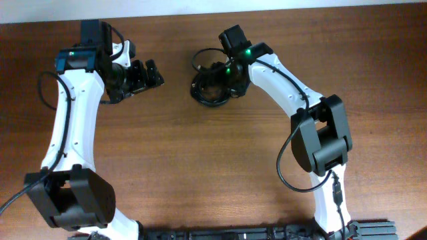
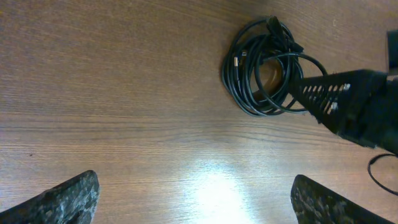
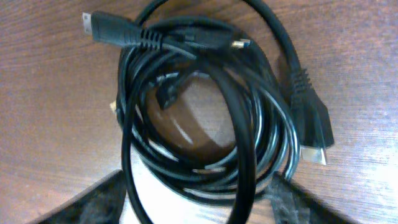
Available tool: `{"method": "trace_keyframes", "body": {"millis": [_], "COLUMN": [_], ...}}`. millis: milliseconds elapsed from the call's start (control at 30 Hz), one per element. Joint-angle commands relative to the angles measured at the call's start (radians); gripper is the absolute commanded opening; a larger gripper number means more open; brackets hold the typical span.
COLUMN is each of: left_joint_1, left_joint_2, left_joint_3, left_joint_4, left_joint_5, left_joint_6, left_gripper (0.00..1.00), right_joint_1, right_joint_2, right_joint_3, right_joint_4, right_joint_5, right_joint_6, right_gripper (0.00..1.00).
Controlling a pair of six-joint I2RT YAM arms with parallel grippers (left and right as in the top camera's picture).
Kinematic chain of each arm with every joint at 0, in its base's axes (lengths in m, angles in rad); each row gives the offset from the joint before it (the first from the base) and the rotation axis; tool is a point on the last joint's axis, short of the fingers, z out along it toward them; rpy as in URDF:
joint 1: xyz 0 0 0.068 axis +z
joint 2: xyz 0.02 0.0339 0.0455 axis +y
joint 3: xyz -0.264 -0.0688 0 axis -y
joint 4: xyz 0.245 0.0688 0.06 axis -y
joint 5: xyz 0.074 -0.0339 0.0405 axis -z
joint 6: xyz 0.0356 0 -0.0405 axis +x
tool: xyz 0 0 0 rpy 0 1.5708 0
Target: Untangle cables
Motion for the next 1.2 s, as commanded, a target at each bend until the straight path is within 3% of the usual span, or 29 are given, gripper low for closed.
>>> {"method": "trace_keyframes", "body": {"millis": [0, 67, 100, 200, 333, 500, 733, 900, 967, 1100, 1167], "left_joint_1": [0.001, 0.001, 0.001, 0.001, 0.001, 0.001, 0.001, 0.001, 0.001, -0.001, -0.005], "left_joint_2": [0.009, 0.009, 0.009, 0.01, 0.01, 0.01, 0.01, 0.01, 0.016, 0.072, 0.076], "left_joint_3": [0.011, 0.011, 0.011, 0.011, 0.011, 0.011, 0.011, 0.011, 0.011, 0.011, 0.011], "left_joint_4": [0.003, 0.003, 0.003, 0.003, 0.003, 0.003, 0.003, 0.003, 0.003, -0.005, -0.001], "left_joint_5": [-0.014, -0.014, -0.014, -0.014, -0.014, -0.014, -0.015, -0.015, -0.014, -0.002, 0.035], "left_joint_6": [-0.009, -0.009, -0.009, -0.009, -0.009, -0.009, -0.009, -0.009, -0.009, -0.009, 0.006], "left_gripper": [0.99, 0.99, 0.99, 0.99, 0.99, 0.99, 0.99, 0.99, 0.99, 0.99, 0.99], "right_joint_1": [0.007, 0.007, 0.007, -0.013, -0.013, -0.013, -0.013, -0.028, -0.028, -0.028, -0.026], "right_joint_2": [0.003, 0.003, 0.001, -0.055, -0.221, -0.386, -0.426, -0.43, -0.445, -0.468, -0.475], "right_joint_3": [0.006, 0.006, 0.007, 0.061, 0.295, 0.497, 0.636, 0.694, 0.694, 0.694, 0.694], "right_joint_4": [0.032, 0.037, 0.037, 0.033, -0.032, -0.001, 0.277, 0.616, 0.651, 0.779, 0.824], "right_joint_5": [-0.003, -0.003, -0.016, -0.147, -0.29, -0.307, -0.307, -0.27, -0.109, -0.1, -0.099], "right_joint_6": [0.011, 0.011, 0.011, -0.059, -0.229, -0.229, -0.225, -0.225, -0.225, -0.225, -0.158], "right_gripper": [0.43, 0.24, 0.05, 0.04, 0.04, 0.04, 0.04, 0.04, 0.04, 0.04, 0.04]}}
